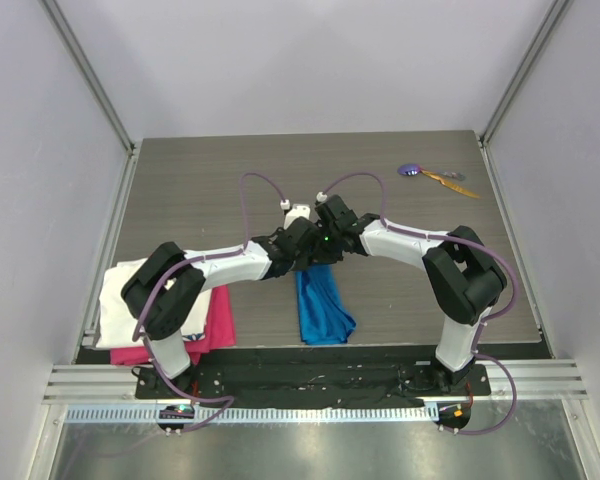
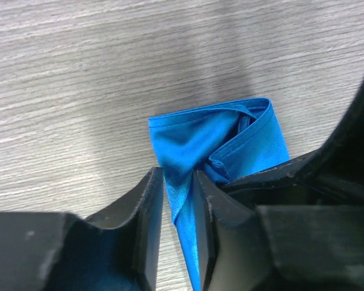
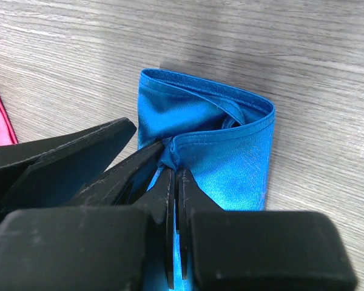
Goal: Fold the napkin into a case and place the utensils inside
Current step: Grasp the top corner of the smaller rectangle folded napkin at the center of the board.
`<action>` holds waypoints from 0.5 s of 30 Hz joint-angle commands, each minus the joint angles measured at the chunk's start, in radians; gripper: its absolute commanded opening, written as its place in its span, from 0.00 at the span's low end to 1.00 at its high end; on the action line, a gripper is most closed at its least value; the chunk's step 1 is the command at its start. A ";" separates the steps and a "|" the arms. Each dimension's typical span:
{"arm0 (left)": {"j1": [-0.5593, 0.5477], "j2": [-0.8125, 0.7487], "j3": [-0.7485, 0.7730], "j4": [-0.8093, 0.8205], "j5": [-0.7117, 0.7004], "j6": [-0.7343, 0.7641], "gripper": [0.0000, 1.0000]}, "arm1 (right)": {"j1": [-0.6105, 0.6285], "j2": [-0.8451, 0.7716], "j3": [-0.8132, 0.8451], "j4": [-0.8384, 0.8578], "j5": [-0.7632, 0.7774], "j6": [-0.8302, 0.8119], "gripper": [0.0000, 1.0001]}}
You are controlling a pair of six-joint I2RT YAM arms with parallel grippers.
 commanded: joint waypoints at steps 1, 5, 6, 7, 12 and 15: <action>-0.003 -0.027 0.039 0.020 -0.029 0.008 0.27 | 0.000 -0.042 0.004 0.000 -0.006 0.018 0.01; -0.003 -0.045 0.030 0.029 -0.043 0.001 0.23 | 0.000 -0.039 0.004 -0.008 -0.007 0.016 0.01; -0.003 -0.049 0.024 0.031 -0.046 0.002 0.22 | 0.000 -0.039 0.003 -0.009 -0.009 0.018 0.01; -0.003 -0.056 0.022 0.036 -0.051 0.002 0.21 | -0.002 -0.039 0.003 -0.009 -0.009 0.018 0.01; -0.005 -0.066 0.010 0.056 -0.048 0.005 0.12 | 0.001 -0.027 0.012 -0.017 -0.021 0.022 0.01; -0.005 -0.068 0.002 0.062 -0.034 0.002 0.09 | 0.004 -0.011 0.023 -0.018 -0.030 0.025 0.01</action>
